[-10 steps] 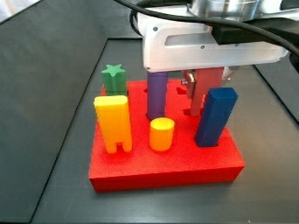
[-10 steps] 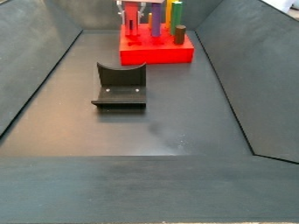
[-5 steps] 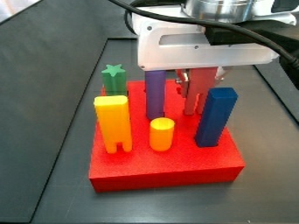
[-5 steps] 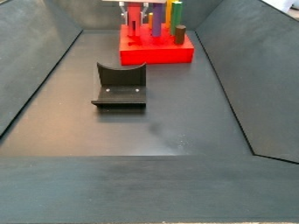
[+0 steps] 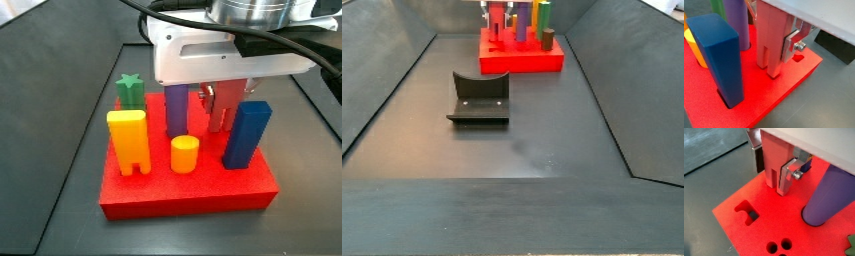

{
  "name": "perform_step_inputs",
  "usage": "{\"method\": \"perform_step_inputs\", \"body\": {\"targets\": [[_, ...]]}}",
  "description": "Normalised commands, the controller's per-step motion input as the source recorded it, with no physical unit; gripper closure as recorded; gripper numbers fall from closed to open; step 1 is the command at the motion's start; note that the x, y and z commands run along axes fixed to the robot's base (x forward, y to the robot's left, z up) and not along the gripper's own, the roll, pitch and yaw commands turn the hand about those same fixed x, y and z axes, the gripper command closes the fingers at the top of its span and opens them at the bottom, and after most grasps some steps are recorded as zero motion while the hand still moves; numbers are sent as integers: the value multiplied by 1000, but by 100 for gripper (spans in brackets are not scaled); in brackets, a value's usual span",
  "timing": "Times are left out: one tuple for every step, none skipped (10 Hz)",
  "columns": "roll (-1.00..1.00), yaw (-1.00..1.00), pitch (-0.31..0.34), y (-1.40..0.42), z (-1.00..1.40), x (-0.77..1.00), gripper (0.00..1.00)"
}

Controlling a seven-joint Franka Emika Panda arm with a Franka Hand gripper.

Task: Pick up the double-square object. Move up. Move to above the board. Insert the double-square object.
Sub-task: Insert the double-square object.

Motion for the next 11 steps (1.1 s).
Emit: {"method": "perform_step_inputs", "body": {"targets": [[169,0,0,-9,-249,0,100],[326,0,64,-126,-611,0,100],[193,-149,174,-131,-677,63,100],[180,-271,236,-57,-571,146,100],[179,-329,283,-51,-494,257,100],[177,-346,326,-37,-406,263,100],[187,-323,340,-40,-363,243,100],[196,-277,343,-94,-369,289,100],[229,-169,314,-183,-414,326,100],[140,0,93,0,-351,0,100],[-57,0,0,51,0,0,100]]}}
